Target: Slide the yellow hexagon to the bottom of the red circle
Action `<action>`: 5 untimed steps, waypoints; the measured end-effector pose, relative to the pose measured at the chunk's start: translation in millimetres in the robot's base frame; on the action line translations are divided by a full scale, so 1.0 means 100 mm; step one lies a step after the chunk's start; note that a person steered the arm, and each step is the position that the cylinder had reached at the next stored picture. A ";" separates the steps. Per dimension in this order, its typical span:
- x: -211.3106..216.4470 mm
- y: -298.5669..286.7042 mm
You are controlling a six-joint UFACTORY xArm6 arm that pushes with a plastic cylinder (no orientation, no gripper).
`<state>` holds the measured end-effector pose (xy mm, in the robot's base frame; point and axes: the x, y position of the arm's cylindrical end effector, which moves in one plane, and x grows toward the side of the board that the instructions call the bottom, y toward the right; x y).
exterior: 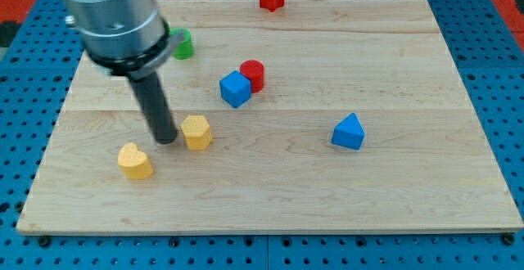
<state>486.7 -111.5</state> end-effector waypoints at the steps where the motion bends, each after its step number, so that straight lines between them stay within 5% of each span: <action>1: -0.06 0.52; 3: 0.12 0.35; 5: 0.04 1.01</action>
<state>490.5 -10.8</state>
